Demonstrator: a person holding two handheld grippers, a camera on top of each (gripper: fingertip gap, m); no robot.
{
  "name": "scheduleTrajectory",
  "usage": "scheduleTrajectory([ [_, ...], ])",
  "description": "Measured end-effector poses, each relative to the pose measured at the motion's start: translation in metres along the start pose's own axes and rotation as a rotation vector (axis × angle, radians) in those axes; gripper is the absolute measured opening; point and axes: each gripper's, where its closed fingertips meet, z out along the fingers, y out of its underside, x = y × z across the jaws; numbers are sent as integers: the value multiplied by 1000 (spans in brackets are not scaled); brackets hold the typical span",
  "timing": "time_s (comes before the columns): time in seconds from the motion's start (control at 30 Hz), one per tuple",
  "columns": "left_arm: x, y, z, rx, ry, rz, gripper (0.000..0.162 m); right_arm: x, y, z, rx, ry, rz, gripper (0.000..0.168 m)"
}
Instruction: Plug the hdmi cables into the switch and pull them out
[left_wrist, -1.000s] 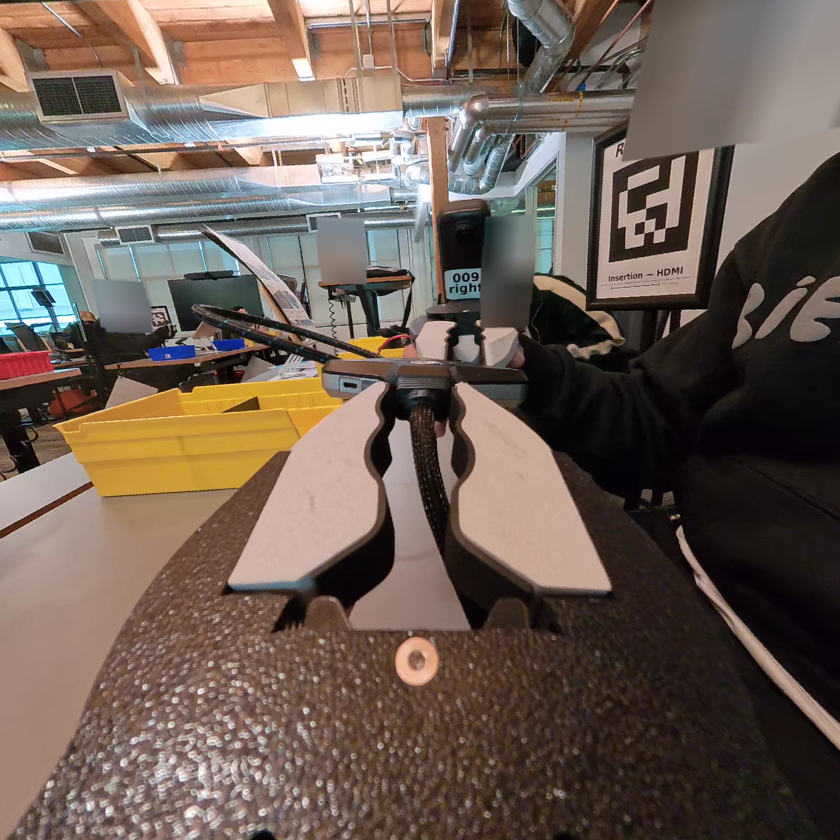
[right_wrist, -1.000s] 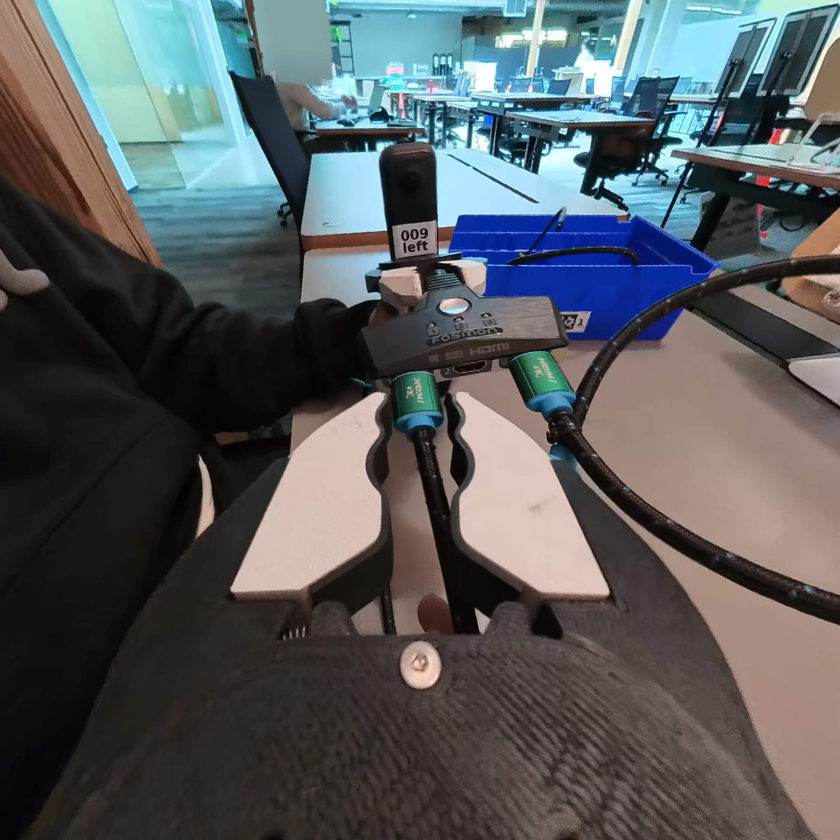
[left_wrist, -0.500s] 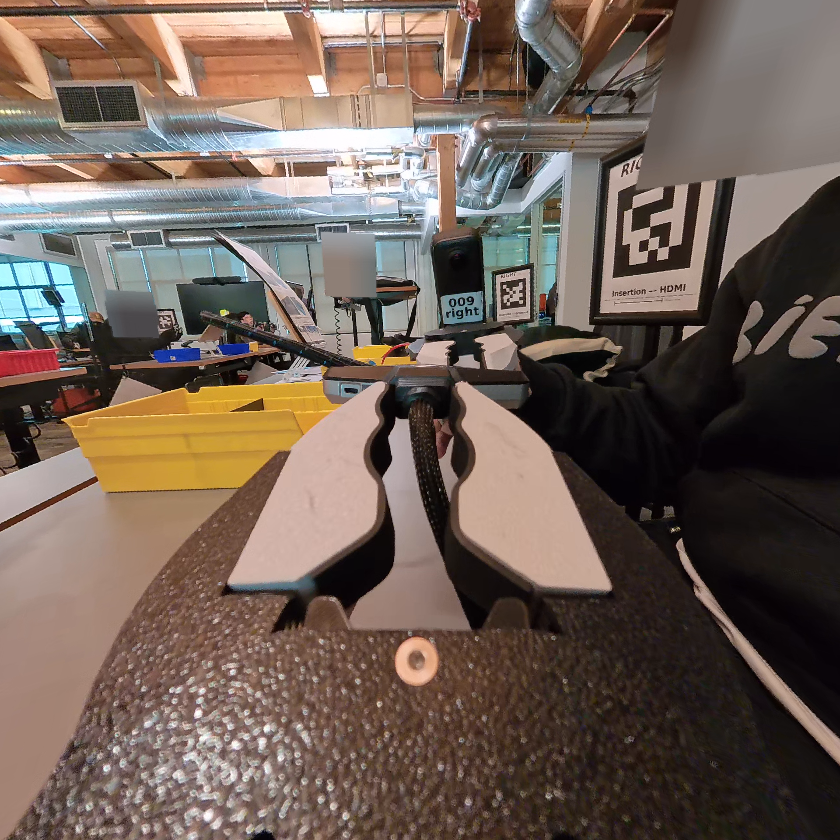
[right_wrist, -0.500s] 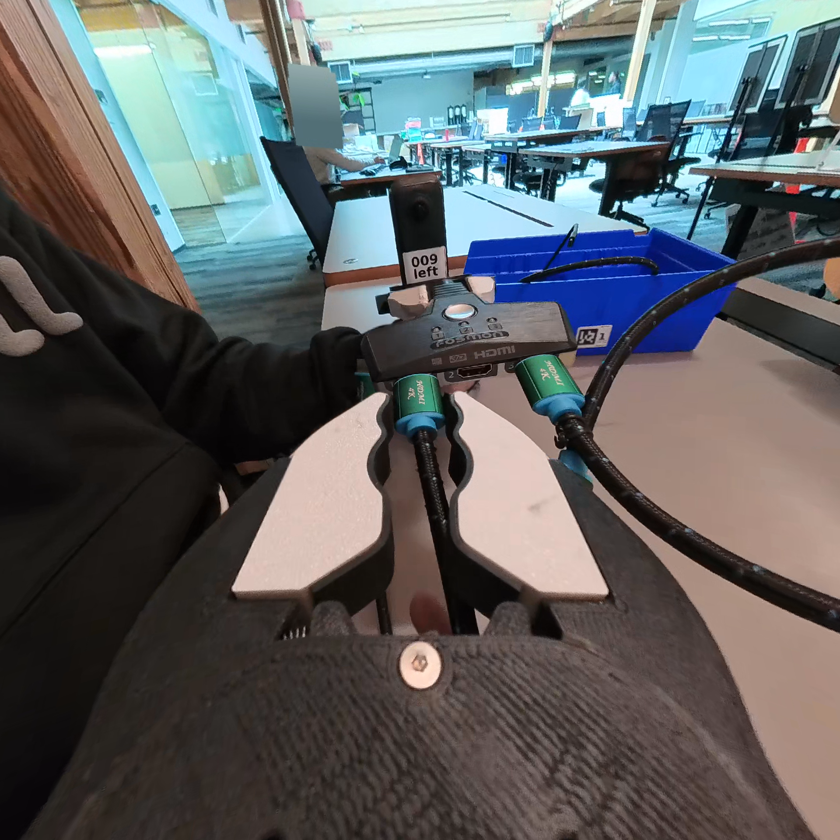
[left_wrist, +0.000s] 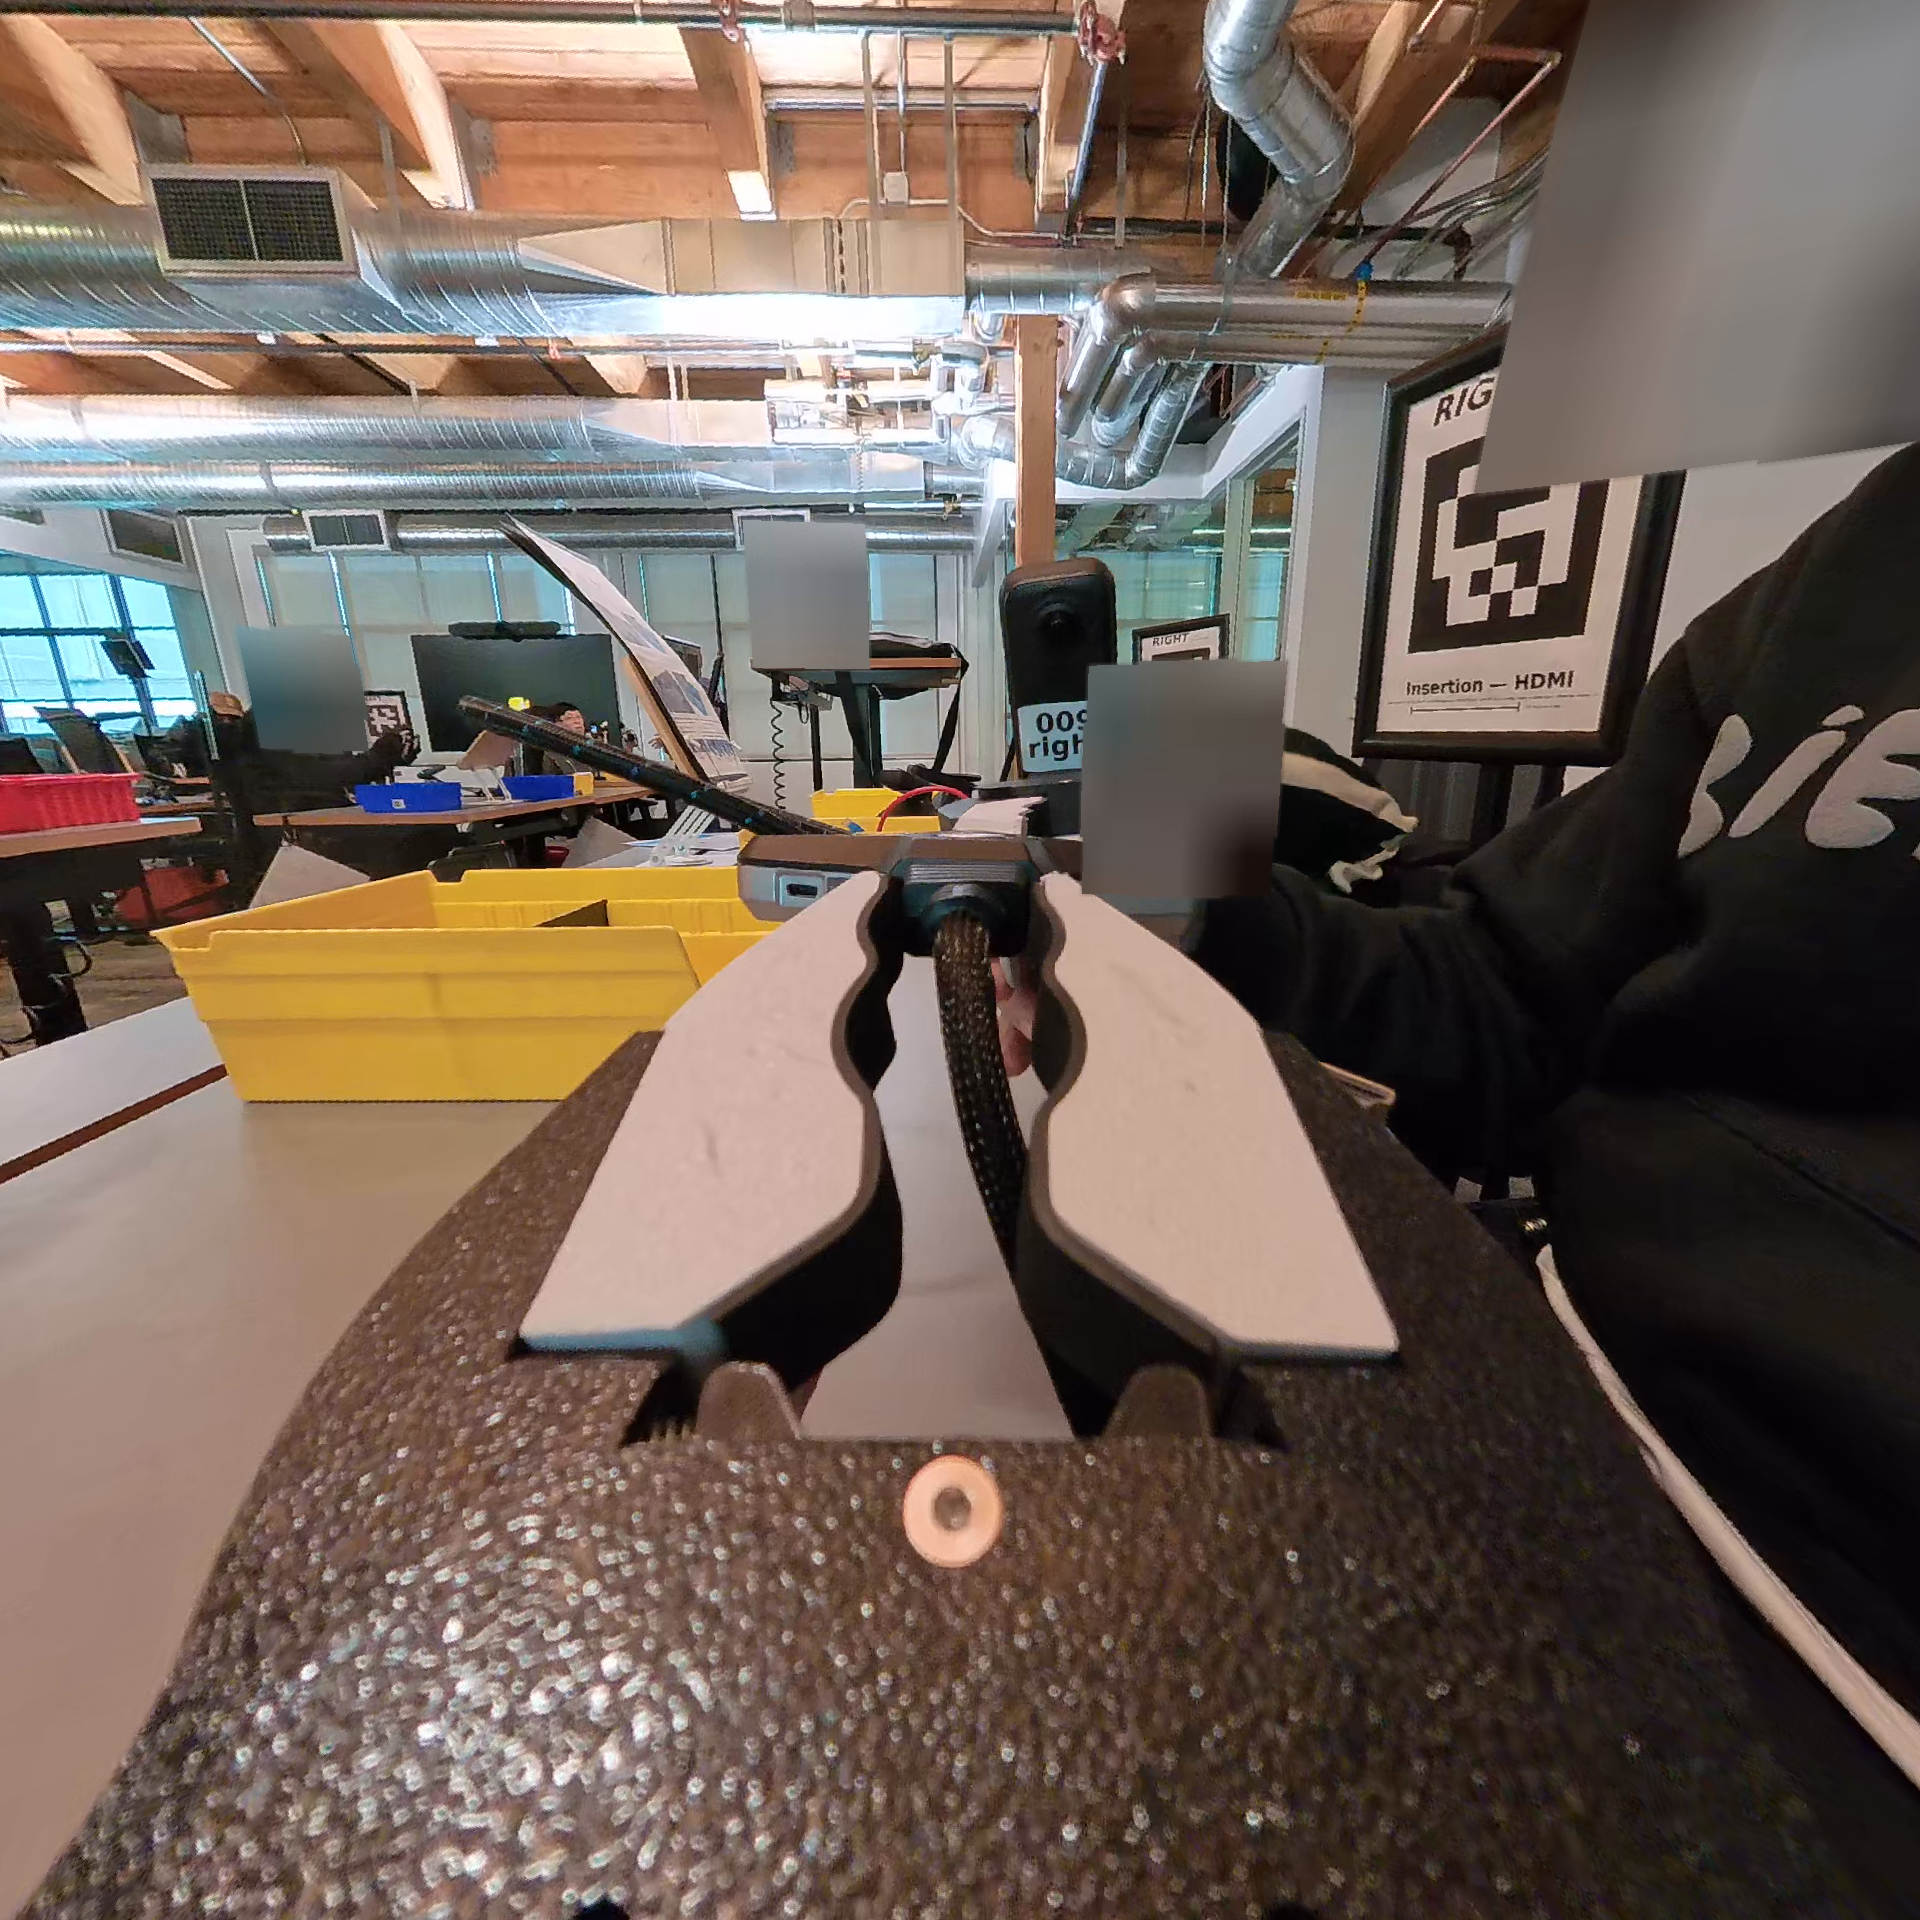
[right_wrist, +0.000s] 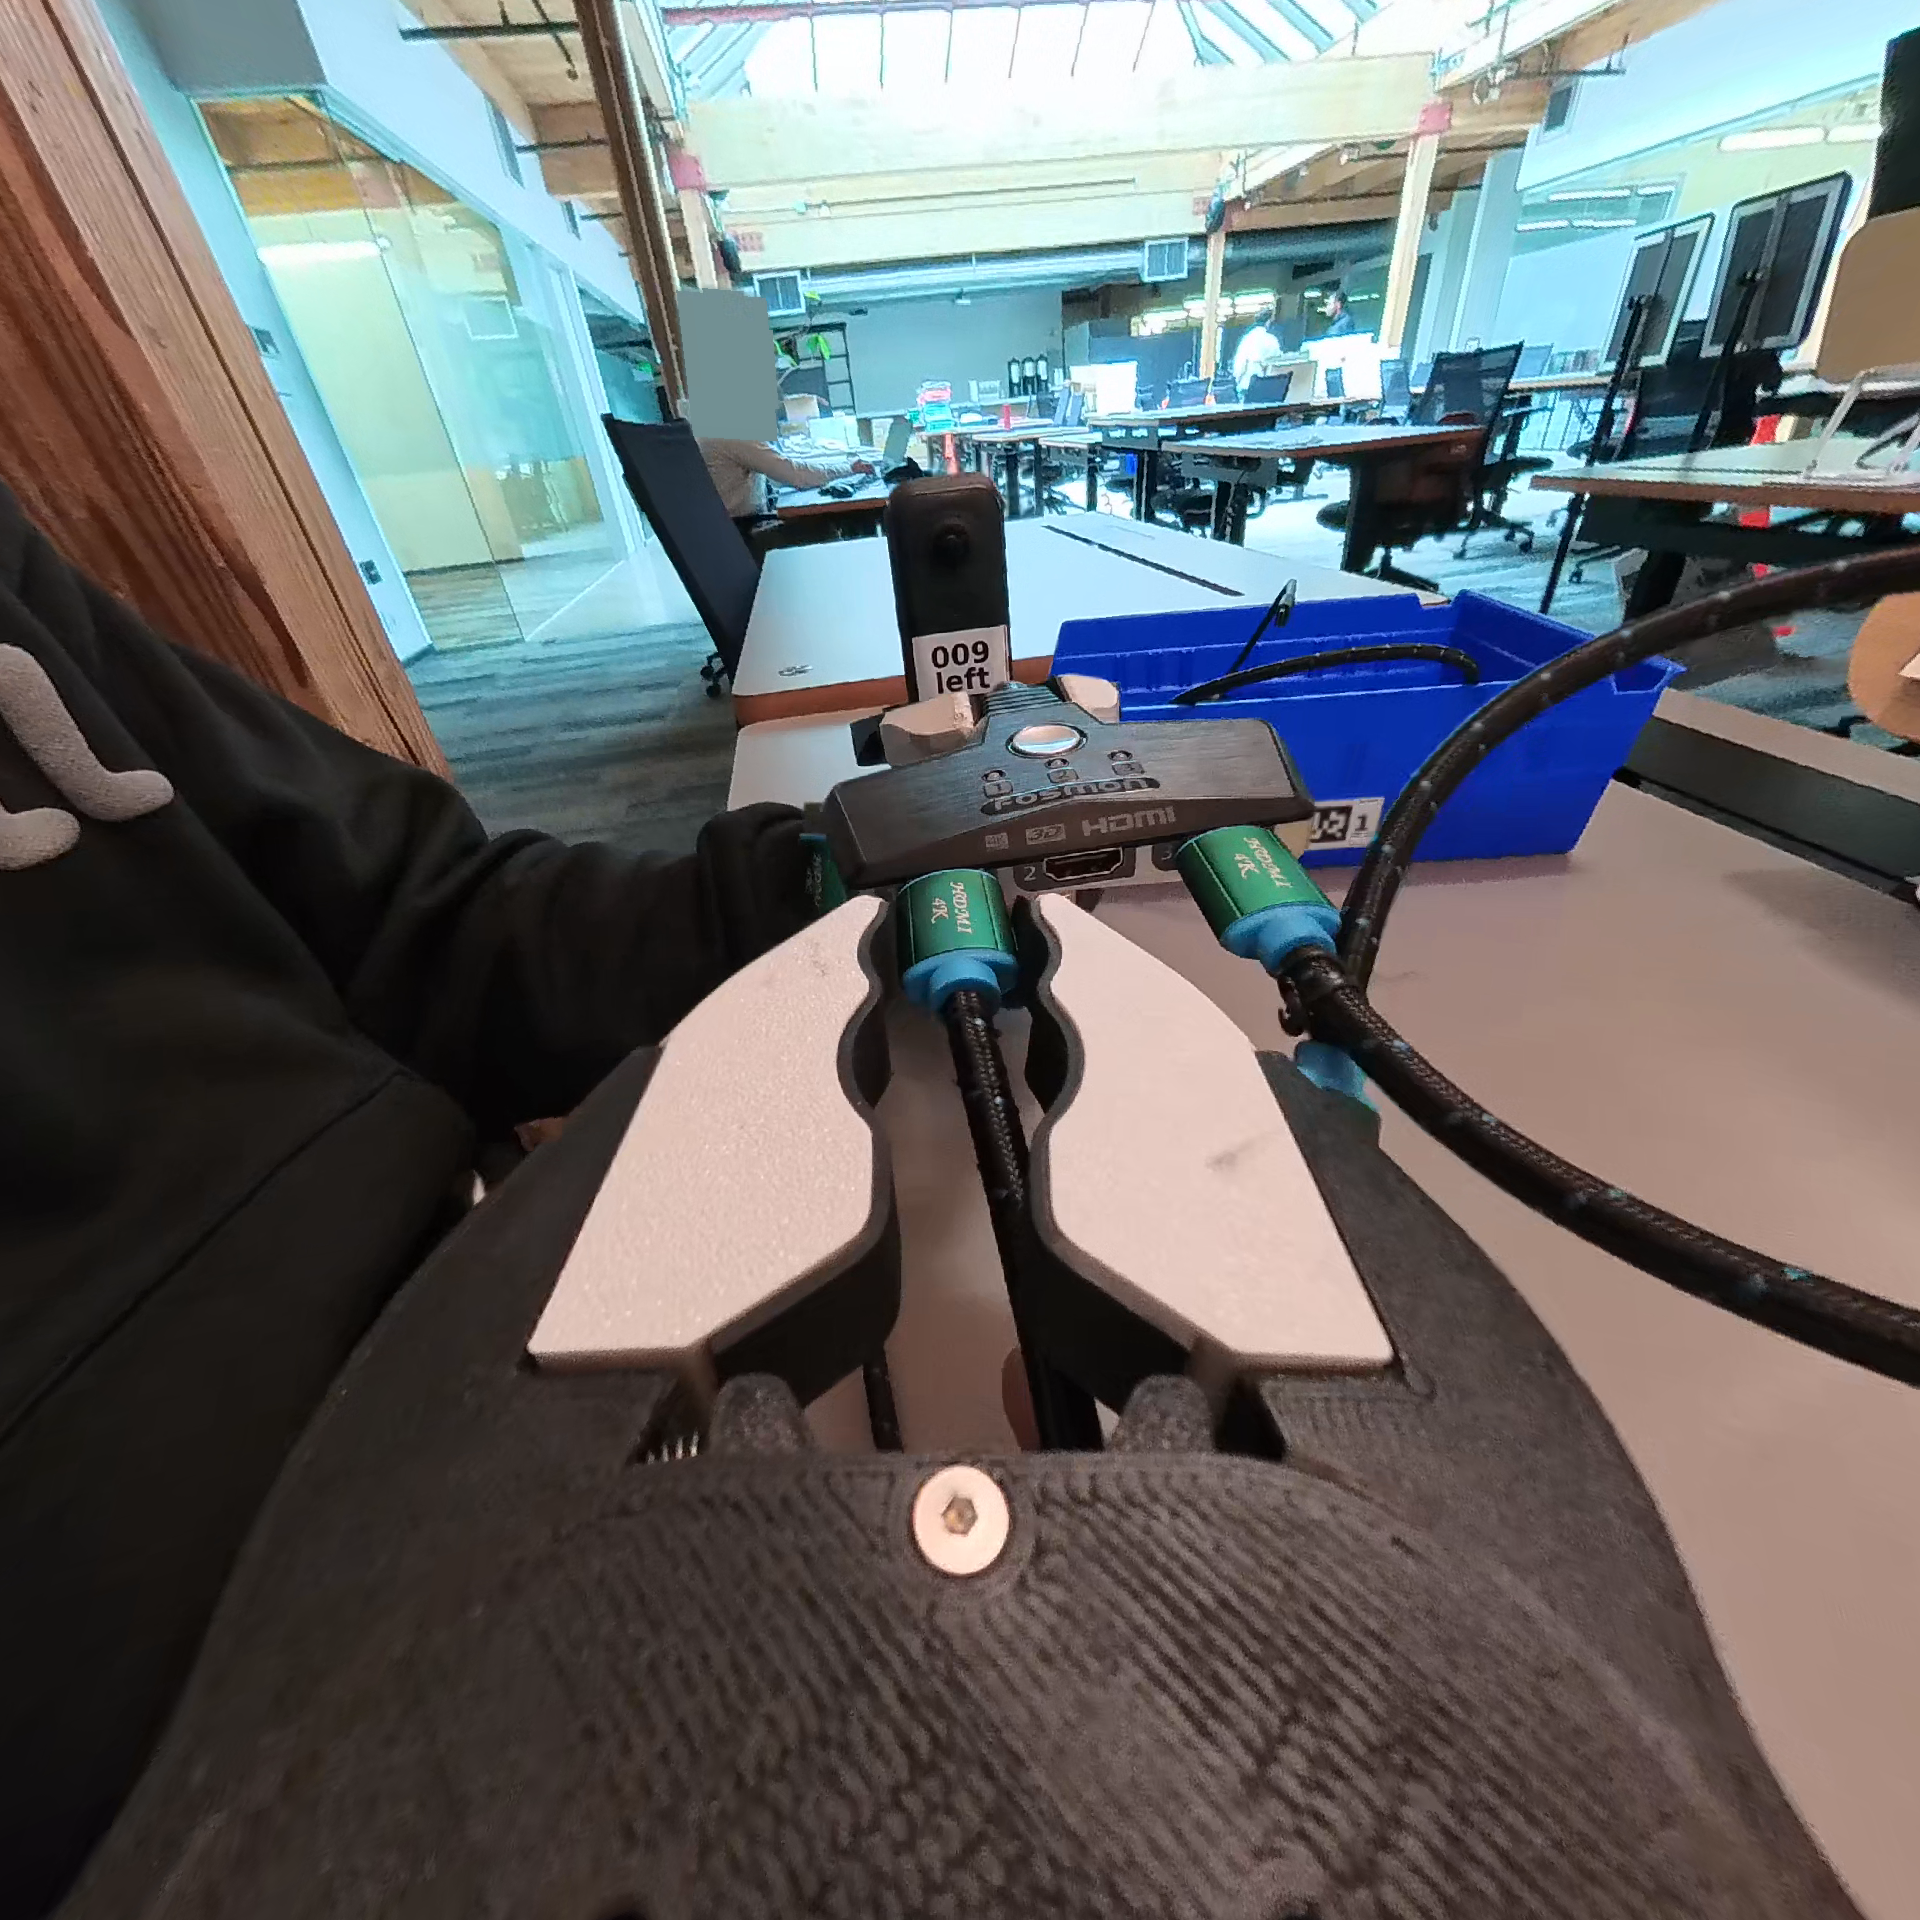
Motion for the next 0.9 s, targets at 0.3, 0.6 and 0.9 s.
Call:
scheduleTrajectory([
  [0.3,-1,1,0,0,-4,-10,23,0,-1,0,33,7,2,22],
  [0.6,-3,4,1,-13,-9,-22,23,2,2,-2,21,8,23,23],
  [0.9,-5,4,1,-13,-19,-37,23,5,2,-1,35,33,-5,23],
])
